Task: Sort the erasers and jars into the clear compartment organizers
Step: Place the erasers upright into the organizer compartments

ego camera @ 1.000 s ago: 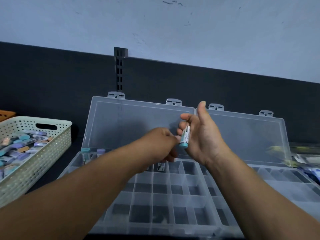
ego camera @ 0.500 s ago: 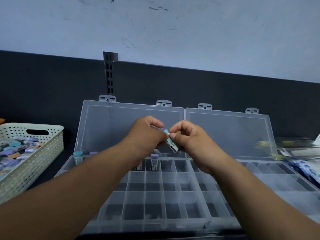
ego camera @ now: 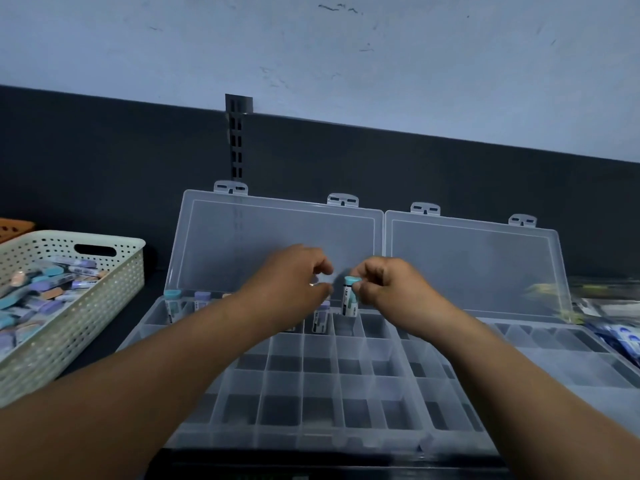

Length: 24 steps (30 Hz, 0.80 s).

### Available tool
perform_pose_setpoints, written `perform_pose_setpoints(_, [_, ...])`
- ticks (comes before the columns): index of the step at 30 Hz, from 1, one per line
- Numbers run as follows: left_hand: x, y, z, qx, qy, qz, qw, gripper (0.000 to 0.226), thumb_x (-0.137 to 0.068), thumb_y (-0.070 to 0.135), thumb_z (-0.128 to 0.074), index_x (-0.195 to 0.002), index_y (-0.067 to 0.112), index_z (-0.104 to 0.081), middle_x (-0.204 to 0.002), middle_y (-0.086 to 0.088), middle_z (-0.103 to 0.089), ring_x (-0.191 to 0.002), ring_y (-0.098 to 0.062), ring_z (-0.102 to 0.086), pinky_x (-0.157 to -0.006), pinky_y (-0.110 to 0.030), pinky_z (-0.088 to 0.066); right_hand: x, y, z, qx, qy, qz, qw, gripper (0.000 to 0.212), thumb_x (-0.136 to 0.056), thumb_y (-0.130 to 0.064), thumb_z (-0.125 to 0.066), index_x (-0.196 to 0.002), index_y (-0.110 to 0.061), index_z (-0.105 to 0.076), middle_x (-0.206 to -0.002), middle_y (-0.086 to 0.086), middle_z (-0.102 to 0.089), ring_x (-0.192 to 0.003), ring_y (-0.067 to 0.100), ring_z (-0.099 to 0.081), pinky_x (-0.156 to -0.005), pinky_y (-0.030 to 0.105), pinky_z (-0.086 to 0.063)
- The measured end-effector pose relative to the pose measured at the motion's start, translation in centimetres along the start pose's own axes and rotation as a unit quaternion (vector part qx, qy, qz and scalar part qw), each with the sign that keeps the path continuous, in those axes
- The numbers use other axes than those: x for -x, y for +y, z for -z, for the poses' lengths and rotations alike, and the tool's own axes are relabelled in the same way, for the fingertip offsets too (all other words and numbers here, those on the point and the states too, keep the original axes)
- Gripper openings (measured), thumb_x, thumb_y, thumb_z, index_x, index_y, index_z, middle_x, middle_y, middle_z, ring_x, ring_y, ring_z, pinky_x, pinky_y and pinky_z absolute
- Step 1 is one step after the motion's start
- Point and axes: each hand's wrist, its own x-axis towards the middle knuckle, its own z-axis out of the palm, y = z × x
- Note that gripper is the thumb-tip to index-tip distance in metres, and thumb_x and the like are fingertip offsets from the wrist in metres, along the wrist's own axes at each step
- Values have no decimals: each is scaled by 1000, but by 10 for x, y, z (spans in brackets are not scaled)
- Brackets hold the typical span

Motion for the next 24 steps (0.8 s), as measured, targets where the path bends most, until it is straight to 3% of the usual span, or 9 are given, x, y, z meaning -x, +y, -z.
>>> perform_pose_setpoints(3, [10,-11,2,-90,-96,25,991,54,-84,48,-65,-130,24,-52,-128,3,-54,-110,-15,-54,-93,-31,-45,-4,9,-6,31,-5,-14,999,12,-92,-14,-61,-83,-20,-66,-80,3,-66,-73,14,-58,-74,34,-52])
perform_pose_setpoints(7, [16,-22,-1,-174,-170,55,968,72,-80,60,-61,-138,23,-42,-134,2,-51,-117,-18,-51,-99,-35,-42,-8,19,-15,60,-26,-34,997,13,-92,-15,-62,-82,-23,-65,-77,0,-62,-69,14,-55,-69,30,-49])
perform_pose_setpoints(12, [16,-29,-5,-179,-179,64,965,70,-78,62,-63,-135,25,-44,-133,2,-53,-116,-19,-51,-99,-38,-42,-11,30,-24,60,-41,-57,996,10,-91,-17,-64,-83,-21,-69,-88,6,-68,-82,24,-65,-78,36,-54])
perform_pose_setpoints(19, [13,-32,-7,-176,-172,56,968,75,-78,61,-63,-140,27,-39,-138,4,-49,-121,-19,-48,-103,-38,-39,-14,35,-25,90,-39,-57,994,20,-89,-17,-67,-74,-30,-66,-90,-3,-66,-81,15,-63,-77,31,-54])
perform_pose_setpoints(24, [12,-33,-7,-180,-165,46,969,79,-77,62,-64,-142,27,-36,-142,3,-47,-126,-20,-46,-104,-37,-35,-16,38,-24,98,-48,-78,991,10,-87,-15,-69,-84,-25,-69,-92,-1,-69,-85,18,-65,-81,32,-54])
